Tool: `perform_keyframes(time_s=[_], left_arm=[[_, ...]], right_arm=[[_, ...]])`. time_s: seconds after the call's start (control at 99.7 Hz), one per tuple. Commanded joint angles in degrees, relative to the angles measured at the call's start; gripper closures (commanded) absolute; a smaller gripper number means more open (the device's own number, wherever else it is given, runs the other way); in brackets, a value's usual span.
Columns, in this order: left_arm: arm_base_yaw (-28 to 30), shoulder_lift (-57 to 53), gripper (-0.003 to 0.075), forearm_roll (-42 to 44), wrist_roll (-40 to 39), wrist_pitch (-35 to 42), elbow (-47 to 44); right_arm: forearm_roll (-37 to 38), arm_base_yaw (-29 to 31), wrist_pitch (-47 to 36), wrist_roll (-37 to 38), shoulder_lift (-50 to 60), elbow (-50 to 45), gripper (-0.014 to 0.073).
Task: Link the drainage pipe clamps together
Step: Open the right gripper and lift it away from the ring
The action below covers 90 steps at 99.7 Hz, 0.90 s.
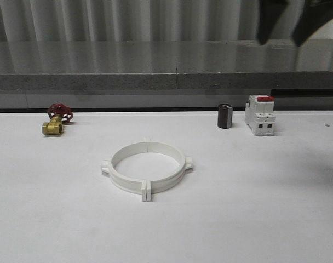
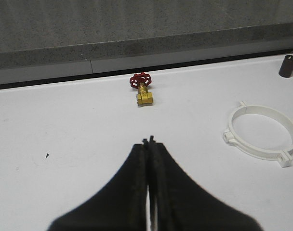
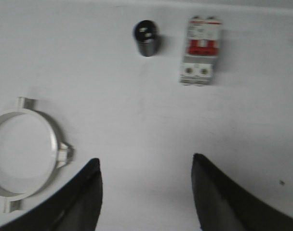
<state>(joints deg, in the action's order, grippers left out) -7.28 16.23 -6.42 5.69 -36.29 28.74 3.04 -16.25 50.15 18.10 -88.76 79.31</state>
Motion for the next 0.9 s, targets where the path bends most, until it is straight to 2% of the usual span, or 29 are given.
perform_keyframes(time_s=[0.0, 0.181, 0.351, 0.421, 0.562, 0.783, 0.893], left_arm=[[0.19, 0.46, 0.0740, -0.60, 0.06, 4.20, 1.49], [0.19, 0.46, 0.0740, -0.60, 0.06, 4.20, 1.49], [0.19, 0.46, 0.0740, -0.60, 0.06, 4.20, 1.49], [0.19, 0.46, 0.0740, -0.60, 0.06, 4.20, 1.49], [0.19, 0.46, 0.0740, -0.60, 0.06, 4.20, 1.49], [0.19, 0.46, 0.0740, -0.60, 0.06, 4.28, 1.49], [0.19, 0.46, 0.0740, -0.60, 0.06, 4.28, 1.49]], right_arm=[[0.52, 4.16, -4.85, -1.88, 9.33, -4.70, 0.0167], [0.77, 10.17, -6.11, -4.85, 23.37, -18.01, 0.0167], [0.99, 10.97, -6.36, -5.70, 34.73, -28.33, 0.0169], [0.99, 10.97, -6.36, -5.70, 38.90, -31.93, 0.0196], [1.00, 10.97, -6.36, -5.70, 46.47, -37.88, 0.0356], [1.35, 10.97, -8.45, -5.70, 55.99, -43.29, 0.0712], [1.44, 10.97, -9.18, -5.70, 58.26, -43.72, 0.0712]])
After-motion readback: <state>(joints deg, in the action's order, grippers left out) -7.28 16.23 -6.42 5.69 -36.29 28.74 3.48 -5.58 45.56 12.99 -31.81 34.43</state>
